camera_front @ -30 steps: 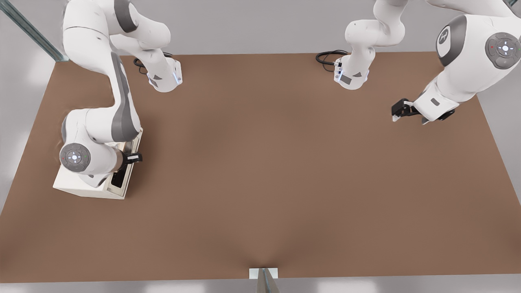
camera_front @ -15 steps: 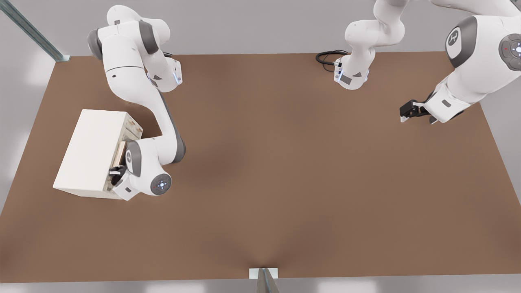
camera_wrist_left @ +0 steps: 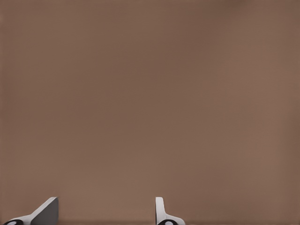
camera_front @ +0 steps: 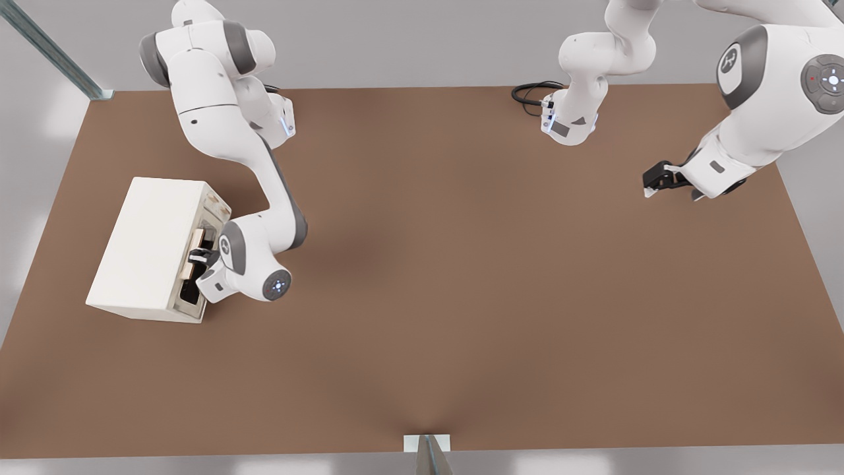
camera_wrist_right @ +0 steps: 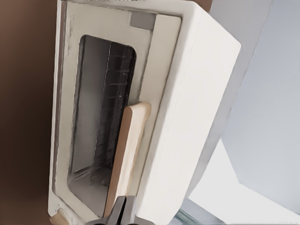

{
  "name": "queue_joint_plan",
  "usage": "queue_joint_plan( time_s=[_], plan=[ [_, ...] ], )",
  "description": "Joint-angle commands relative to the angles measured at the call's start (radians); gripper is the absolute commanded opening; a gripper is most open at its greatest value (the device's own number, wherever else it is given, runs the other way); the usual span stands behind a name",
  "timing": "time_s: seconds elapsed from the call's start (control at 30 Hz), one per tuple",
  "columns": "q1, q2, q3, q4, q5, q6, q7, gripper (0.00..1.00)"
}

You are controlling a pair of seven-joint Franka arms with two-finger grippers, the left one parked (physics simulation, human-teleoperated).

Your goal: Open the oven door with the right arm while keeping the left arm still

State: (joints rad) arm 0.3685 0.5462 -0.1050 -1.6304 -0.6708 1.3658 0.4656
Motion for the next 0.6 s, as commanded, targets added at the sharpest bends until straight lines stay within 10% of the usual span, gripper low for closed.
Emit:
queue_joint_plan(
  time_s=[0.0, 0.57],
  plan=[
    [-0.003, 0.0, -0.001, 0.0, -0.003, 0.021, 0.243, 0.21],
    [-0.025, 0.0, -0.015, -0.077, -0.006, 0.033, 0.217, 0.21]
  ],
)
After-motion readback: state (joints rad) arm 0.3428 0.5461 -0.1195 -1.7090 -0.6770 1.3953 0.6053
